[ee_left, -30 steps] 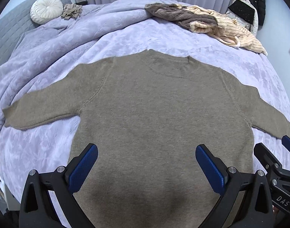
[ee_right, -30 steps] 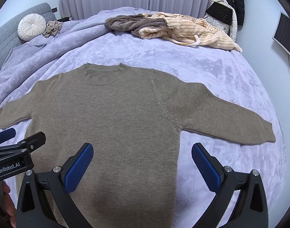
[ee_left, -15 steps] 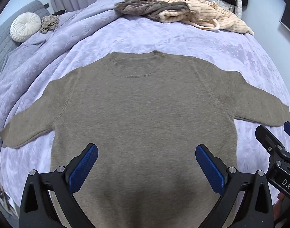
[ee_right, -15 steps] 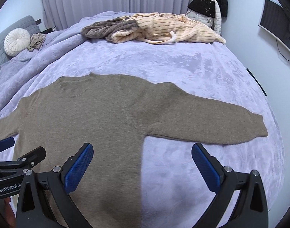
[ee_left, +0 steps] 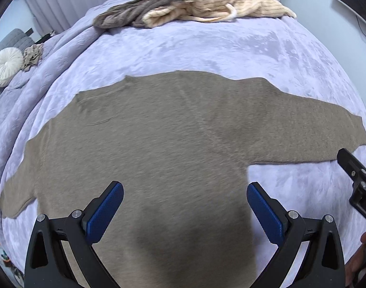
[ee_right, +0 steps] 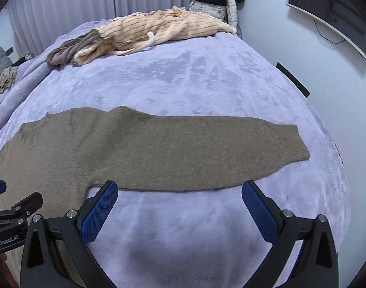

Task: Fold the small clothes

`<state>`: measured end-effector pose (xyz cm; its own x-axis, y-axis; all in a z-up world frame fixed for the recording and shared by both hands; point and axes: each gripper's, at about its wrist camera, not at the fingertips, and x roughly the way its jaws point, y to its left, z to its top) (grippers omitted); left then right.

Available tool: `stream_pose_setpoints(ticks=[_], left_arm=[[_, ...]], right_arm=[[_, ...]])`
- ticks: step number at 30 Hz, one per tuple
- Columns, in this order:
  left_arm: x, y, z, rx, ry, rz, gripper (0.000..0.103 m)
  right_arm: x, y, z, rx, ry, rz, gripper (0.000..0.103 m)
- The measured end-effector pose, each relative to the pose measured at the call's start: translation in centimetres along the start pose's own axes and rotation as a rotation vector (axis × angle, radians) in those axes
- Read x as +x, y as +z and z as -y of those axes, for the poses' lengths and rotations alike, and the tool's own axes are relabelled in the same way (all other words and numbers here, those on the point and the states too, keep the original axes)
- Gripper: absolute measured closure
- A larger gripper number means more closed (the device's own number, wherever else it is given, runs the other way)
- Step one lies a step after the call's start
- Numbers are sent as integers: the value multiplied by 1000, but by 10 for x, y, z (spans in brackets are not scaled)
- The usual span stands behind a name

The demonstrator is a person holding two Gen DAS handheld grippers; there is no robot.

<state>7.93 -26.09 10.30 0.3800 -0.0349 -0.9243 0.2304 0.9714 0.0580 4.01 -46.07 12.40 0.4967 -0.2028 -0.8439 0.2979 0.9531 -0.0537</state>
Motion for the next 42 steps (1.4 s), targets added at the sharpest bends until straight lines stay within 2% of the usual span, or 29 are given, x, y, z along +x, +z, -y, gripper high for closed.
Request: stream_pose_setpoints(ticks=[13, 15, 19, 23, 25, 26, 27, 28, 29, 30, 32, 36, 38, 40, 42], left_arm=[[43, 40, 79, 66, 4, -32, 0], [50, 46, 84, 68, 5, -40, 0], [61, 53, 90, 58, 5, -51, 0], [70, 59, 88, 44, 5, -51, 0], [76, 62, 83, 22, 7, -53, 0], [80, 64, 80, 5, 4, -57, 0], [83, 67, 75, -16, 1, -61, 0], [86, 69, 71, -34, -6, -62, 0], [89, 71, 65, -50, -11, -62, 0], [91, 73, 61, -67, -13, -61, 0], [94, 76, 52, -100, -25, -58, 0], [108, 78, 39, -137, -6, -75, 0], [119, 75, 46, -96, 22, -105, 0], [121, 75, 57, -23, 70, -87, 0], [117, 77, 59, 7, 74, -86, 0]], right_arm=[[60, 7, 127, 190, -108, -72, 0], [69, 5, 147, 237, -91, -78, 0], [95, 6, 181, 354, 8, -92, 0], [111, 17, 195, 400, 66, -40, 1], [115, 24, 199, 408, 101, -6, 10], [117, 27, 200, 406, 118, 1, 25], [120, 29, 200, 403, 121, 1, 48], [121, 31, 199, 394, 123, 3, 63], [122, 31, 200, 390, 134, 1, 83], [122, 30, 201, 398, 165, 1, 95], [117, 26, 205, 421, 210, 21, 96], [86, 21, 211, 440, 220, 127, 96], [76, 20, 211, 442, 190, 150, 96], [69, 18, 207, 435, 163, 164, 96], [68, 18, 200, 412, 120, 153, 96]])
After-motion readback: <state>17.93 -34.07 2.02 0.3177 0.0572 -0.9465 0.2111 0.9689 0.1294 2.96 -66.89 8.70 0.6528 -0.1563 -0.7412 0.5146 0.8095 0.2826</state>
